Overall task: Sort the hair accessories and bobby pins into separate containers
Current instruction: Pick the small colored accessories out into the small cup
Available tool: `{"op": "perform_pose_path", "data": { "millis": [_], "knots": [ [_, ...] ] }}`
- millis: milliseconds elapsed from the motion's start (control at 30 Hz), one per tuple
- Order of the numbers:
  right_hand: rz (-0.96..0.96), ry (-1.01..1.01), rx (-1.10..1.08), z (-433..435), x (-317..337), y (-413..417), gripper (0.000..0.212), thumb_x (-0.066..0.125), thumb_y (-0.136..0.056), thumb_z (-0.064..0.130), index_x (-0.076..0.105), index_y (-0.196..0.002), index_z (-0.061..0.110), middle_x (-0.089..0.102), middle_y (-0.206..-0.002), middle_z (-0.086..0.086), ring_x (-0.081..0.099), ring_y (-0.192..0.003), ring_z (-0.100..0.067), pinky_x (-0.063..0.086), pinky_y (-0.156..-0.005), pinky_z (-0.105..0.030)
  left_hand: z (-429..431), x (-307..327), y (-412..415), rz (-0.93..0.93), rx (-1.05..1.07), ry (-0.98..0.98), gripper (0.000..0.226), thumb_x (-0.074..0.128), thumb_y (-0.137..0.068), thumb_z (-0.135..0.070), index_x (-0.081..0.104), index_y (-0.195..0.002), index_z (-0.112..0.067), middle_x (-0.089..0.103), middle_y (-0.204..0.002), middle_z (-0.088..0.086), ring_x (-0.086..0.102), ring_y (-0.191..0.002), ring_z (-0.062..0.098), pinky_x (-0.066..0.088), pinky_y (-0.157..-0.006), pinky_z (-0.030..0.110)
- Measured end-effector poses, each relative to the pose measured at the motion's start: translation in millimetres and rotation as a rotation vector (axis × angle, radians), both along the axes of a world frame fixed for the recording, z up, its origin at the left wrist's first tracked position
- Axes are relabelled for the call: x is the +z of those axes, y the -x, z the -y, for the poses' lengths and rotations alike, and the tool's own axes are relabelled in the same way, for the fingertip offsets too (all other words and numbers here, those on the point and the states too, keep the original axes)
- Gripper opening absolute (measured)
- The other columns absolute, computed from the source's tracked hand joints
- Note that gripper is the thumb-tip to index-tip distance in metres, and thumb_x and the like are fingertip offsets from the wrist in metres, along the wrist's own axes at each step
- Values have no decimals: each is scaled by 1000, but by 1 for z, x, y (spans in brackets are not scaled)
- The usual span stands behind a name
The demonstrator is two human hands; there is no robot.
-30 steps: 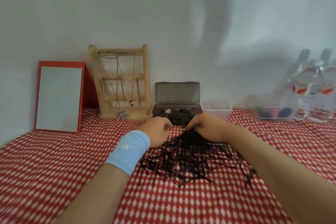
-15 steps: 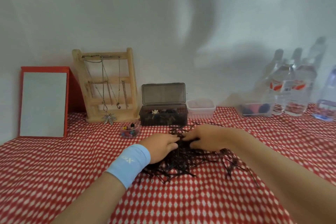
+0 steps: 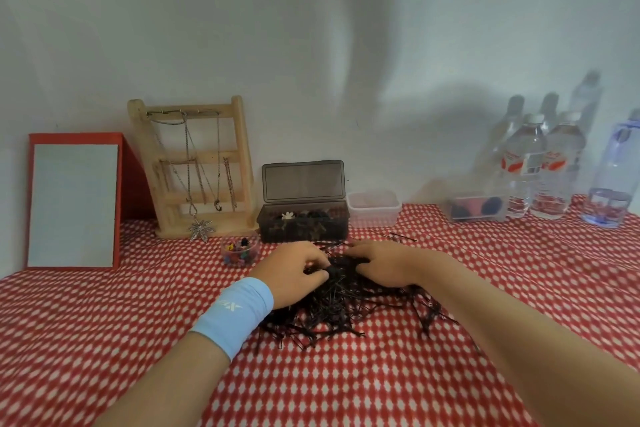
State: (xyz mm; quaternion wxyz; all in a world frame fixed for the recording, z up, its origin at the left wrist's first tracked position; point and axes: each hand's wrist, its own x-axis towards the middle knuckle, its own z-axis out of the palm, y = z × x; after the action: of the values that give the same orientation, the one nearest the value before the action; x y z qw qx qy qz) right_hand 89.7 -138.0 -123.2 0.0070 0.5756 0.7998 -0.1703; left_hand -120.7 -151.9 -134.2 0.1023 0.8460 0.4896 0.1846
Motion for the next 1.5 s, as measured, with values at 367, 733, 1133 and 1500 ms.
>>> {"op": "perform_pose_path", "data": {
  "millis": [367,733,1133,1500],
  "knots": [
    [-494,-206,113,15,32,10,31,78,-86,32,73,-117,27,76,-97,11,70,-87,-2,58,-87,-25,-1,20,-7,225,53,128,22,51,-98,-38,69,-88,-29,60,-73,-15,57,-74,3,37,-64,23],
    [-245,-107,75,21,27,0,32,64,-92,6,73,-114,27,68,-113,7,73,-67,-9,63,-75,-34,24,21,-6,-94,-244,238,17,74,-84,-38,76,-101,-36,59,-103,-16,55,-93,2,46,-84,18],
    [-434,-93,96,21,34,5,22,66,-96,15,72,-116,22,73,-93,8,66,-62,-10,54,-57,-20,13,27,1,226,-137,217,14,67,-91,-24,74,-102,-31,73,-95,-17,66,-89,-3,50,-89,21],
    [-782,-77,37,-18,32,40,19,76,-86,2,75,-103,11,78,-88,-3,73,-66,-18,55,-55,-22,-22,37,41,520,59,132,20,78,-80,-10,73,-93,-24,75,-87,-11,68,-82,-4,51,-78,15]
  ]
}}
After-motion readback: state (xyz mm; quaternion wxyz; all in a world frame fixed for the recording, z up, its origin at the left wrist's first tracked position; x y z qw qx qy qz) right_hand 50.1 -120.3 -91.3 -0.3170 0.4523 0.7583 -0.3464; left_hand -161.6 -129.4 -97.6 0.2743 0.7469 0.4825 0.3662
